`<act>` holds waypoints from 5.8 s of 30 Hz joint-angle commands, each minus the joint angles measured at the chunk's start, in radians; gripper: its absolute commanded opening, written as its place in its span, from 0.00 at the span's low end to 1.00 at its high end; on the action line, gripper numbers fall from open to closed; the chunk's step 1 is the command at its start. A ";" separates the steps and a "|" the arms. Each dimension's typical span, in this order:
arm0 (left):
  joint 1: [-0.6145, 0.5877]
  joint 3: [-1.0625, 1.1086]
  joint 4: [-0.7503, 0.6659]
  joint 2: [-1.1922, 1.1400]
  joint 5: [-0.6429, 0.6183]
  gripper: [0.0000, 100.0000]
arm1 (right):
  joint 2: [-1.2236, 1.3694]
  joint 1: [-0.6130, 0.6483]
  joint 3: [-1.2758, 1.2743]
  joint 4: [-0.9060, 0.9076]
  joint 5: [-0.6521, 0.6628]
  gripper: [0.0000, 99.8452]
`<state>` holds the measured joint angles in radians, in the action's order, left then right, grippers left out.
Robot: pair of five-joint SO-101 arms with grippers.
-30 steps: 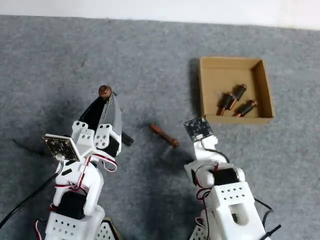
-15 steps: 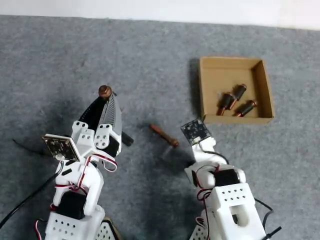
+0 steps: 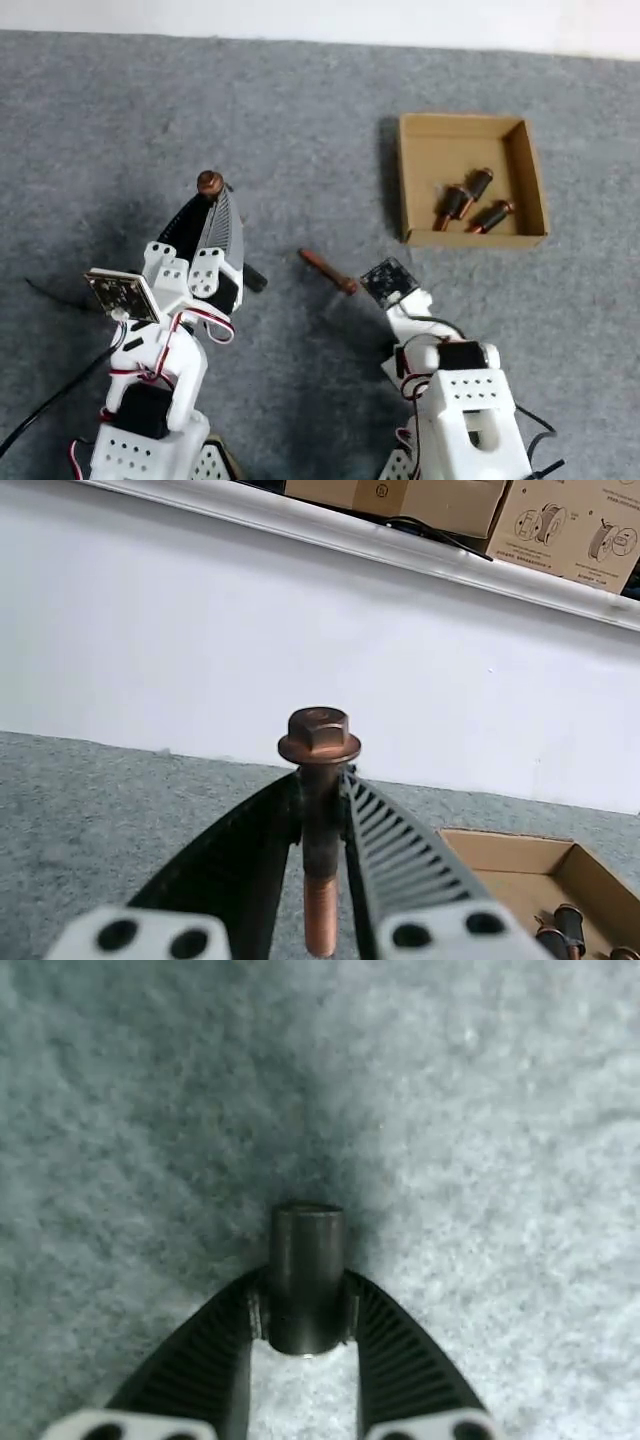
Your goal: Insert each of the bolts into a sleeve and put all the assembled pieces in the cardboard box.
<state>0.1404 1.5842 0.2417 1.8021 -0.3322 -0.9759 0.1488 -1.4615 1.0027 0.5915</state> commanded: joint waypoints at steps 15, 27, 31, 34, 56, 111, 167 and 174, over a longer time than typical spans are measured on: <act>-0.004 -0.010 -0.021 -0.001 0.064 0.01 | 0.010 -0.004 0.088 -0.257 -0.169 0.01; 0.148 0.068 -0.051 0.001 0.489 0.01 | 0.010 0.084 0.091 -0.685 -0.434 0.01; 0.153 0.111 -0.158 0.001 0.500 0.01 | 0.008 0.104 0.091 -0.697 -0.443 0.01; 0.153 0.111 -0.175 0.001 0.497 0.01 | -0.053 0.127 0.088 -0.697 -0.443 0.01; 0.352 -0.027 -0.092 0.001 0.006 0.01 | -0.852 0.183 -0.306 -0.682 -0.437 0.01; 0.311 0.005 -0.195 0.002 -0.282 0.01 | -0.852 0.426 -0.312 -0.684 -0.239 0.01; 0.335 0.070 -0.190 -0.008 -0.235 0.01 | -0.852 0.469 -0.312 -0.680 -0.239 0.01; 0.318 0.059 -0.190 -0.008 -0.245 0.01 | -0.852 0.469 -0.312 -0.682 -0.239 0.01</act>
<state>0.4549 1.6563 0.0468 1.8144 -0.5715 -1.8059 0.6076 -1.6747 0.3353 0.3475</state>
